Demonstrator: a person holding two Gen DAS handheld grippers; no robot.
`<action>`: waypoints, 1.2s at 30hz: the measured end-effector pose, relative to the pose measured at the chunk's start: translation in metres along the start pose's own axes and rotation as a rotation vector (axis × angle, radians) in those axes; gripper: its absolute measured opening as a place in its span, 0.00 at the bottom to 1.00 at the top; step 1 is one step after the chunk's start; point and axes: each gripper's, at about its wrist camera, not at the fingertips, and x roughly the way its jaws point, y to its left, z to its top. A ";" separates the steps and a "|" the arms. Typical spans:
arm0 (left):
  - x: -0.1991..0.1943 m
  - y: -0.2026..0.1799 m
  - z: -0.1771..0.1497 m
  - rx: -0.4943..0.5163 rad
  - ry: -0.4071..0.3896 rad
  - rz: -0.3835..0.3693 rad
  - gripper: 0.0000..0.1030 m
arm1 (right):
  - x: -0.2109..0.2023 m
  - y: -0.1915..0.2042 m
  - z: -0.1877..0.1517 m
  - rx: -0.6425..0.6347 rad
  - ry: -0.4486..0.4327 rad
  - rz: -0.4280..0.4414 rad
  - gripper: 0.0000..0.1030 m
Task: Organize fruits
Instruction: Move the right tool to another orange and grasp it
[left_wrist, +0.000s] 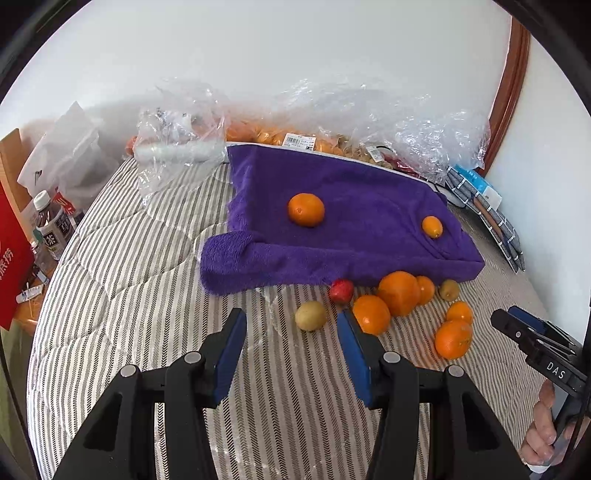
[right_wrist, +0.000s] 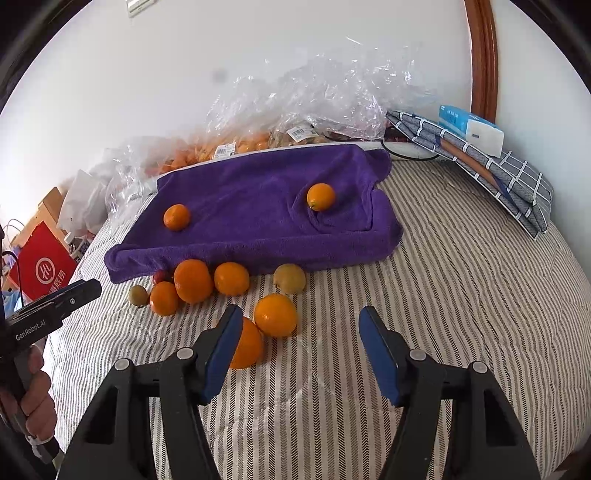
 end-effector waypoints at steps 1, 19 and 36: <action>0.002 0.003 -0.003 -0.001 0.007 0.001 0.48 | 0.001 0.001 -0.002 -0.008 -0.004 -0.006 0.60; 0.032 0.026 -0.018 -0.060 0.058 -0.014 0.48 | 0.038 0.013 0.001 -0.043 0.023 0.040 0.36; 0.042 0.012 -0.013 -0.031 0.058 -0.054 0.48 | 0.047 -0.005 0.002 0.020 0.024 0.040 0.34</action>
